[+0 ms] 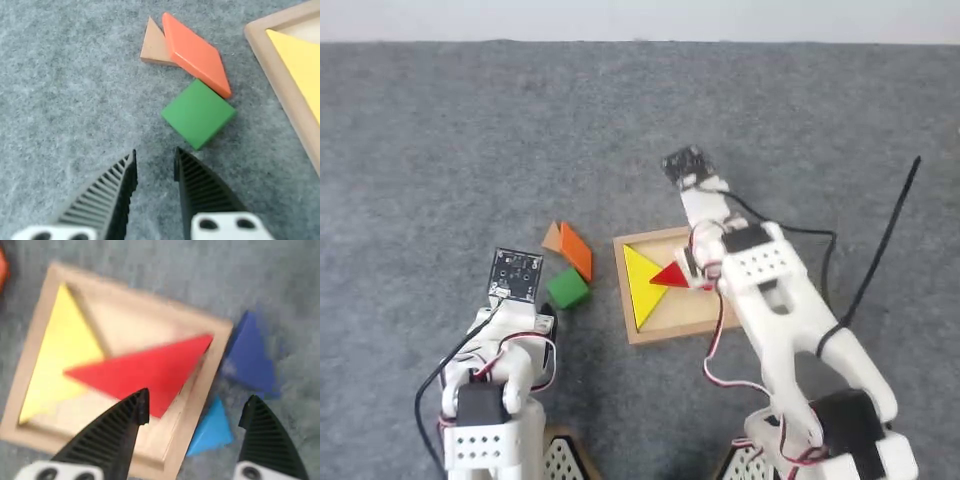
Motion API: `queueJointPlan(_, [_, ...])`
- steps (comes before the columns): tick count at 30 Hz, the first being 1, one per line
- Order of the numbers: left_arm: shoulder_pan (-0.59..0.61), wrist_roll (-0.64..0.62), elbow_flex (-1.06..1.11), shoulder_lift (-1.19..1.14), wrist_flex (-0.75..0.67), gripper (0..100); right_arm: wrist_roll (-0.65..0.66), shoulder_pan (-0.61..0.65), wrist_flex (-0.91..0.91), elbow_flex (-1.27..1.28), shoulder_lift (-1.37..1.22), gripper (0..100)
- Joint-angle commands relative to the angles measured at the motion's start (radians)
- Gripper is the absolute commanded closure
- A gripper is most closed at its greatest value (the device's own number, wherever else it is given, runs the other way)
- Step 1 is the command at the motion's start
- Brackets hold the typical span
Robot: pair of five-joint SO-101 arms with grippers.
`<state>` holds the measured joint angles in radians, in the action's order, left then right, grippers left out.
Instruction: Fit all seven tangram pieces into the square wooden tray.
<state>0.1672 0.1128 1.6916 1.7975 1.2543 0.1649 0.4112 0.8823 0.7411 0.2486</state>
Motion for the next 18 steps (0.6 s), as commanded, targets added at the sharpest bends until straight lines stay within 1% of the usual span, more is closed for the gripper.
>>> queueJointPlan(1, [0.006,-0.015,-0.008,0.018,0.006,88,0.028,0.018,0.033,0.008,0.03,69.6])
queueJointPlan(6, [0.006,-0.015,-0.008,0.018,0.006,88,0.028,0.021,0.021,-0.043,-0.099,69.6])
queueJointPlan(12, [0.006,-0.015,-0.008,0.018,0.006,88,0.023,0.027,0.028,-0.219,-0.321,69.6])
queueJointPlan(18, [0.006,-0.015,-0.008,0.018,0.006,88,0.018,0.025,0.028,-0.37,-0.449,69.6])
